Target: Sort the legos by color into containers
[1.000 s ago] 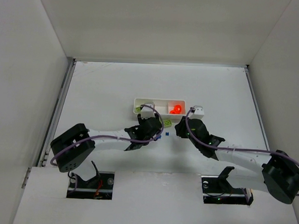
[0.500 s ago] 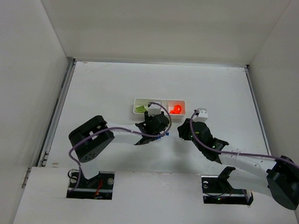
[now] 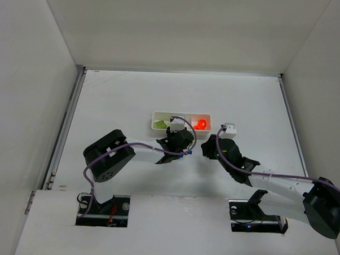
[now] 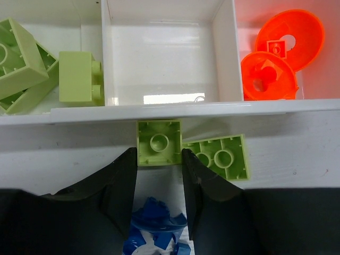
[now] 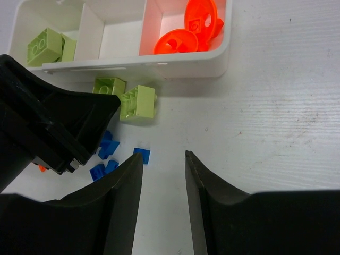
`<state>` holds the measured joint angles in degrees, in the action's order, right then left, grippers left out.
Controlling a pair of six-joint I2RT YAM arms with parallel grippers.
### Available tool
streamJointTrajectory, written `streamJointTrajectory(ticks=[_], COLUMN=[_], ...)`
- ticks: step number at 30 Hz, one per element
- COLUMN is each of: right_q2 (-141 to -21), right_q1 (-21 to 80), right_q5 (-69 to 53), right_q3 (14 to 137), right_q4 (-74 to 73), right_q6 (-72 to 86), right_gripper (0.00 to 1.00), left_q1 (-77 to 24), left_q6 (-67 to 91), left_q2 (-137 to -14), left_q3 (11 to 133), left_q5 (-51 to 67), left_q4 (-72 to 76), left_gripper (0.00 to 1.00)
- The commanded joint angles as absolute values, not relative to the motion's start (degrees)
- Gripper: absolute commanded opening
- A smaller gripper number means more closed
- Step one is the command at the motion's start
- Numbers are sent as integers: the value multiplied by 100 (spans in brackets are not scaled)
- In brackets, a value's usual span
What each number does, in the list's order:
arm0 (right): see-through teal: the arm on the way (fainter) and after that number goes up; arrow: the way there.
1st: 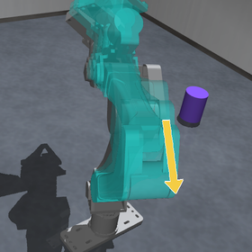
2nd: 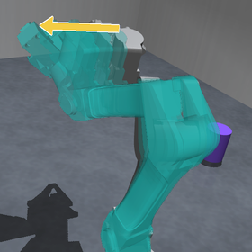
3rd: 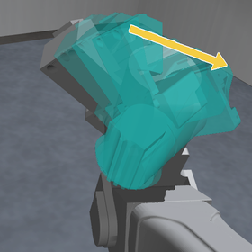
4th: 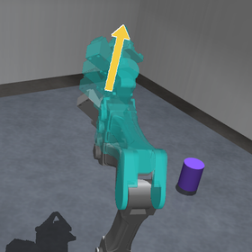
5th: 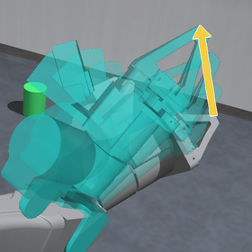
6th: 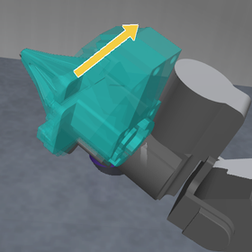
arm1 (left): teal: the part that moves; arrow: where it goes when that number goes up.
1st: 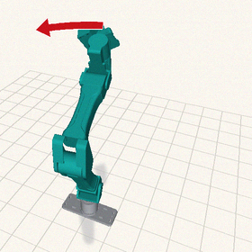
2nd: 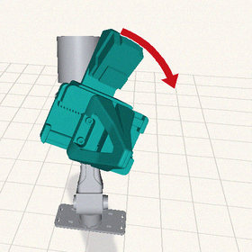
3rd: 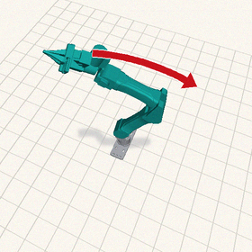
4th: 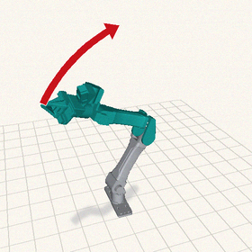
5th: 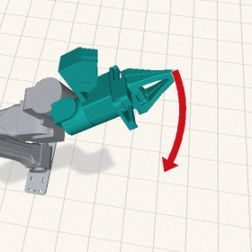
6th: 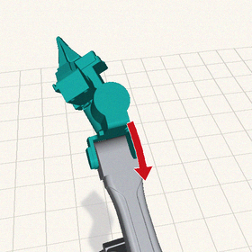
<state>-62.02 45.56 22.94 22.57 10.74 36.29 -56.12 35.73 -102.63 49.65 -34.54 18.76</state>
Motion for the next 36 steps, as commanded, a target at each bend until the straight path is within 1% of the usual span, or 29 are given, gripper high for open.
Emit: streamJointTrajectory(ticks=[1,4,7,9,15,19,22,27,32,36], right_q2=[-6258,-6319,-6363,-6407,-6688,-6978,-7267,-7698,-8129,-8305], right_q1=[4566,4566,4566,4601,4654,4645,4601,4513,4285,3995], right_q5=[2382,2382,2382,2382,2382,2224,1996,1793,1565,1153], right_q3=[2232,2259,2329,2382,2566,2768,2953,3243,3612,3709], right_q4=[1371,1371,1371,1371,1380,1485,1660,1845,1846,1863], right_q6=[3674,3683,3665,3639,3595,3586,3586,3674,3840,3964], right_gripper=[45,48,53,54,60,64,65,65,63,61], left_q1=[-5611,-5603,-5585,-5611,-5717,-5770,-5665,-5173,-4532,-4136], left_q6=[3516,3498,3507,3498,3498,3498,3498,3445,3401,3419], left_q2=[-10099,-10002,-9888,-9774,-9194,-8589,-8184,-7814,-8067,-8419], left_q3=[5063,4992,4896,4826,4501,4176,4017,3929,4113,4271], left_q5=[-3524,-3595,-3595,-3603,-3700,-3700,-3657,-3481,-3086,-2787], left_q4=[1942,1969,1986,1995,2039,2109,2109,2109,2223,2338], left_gripper=[23,20,17,16,15,15,15,16,17,18])
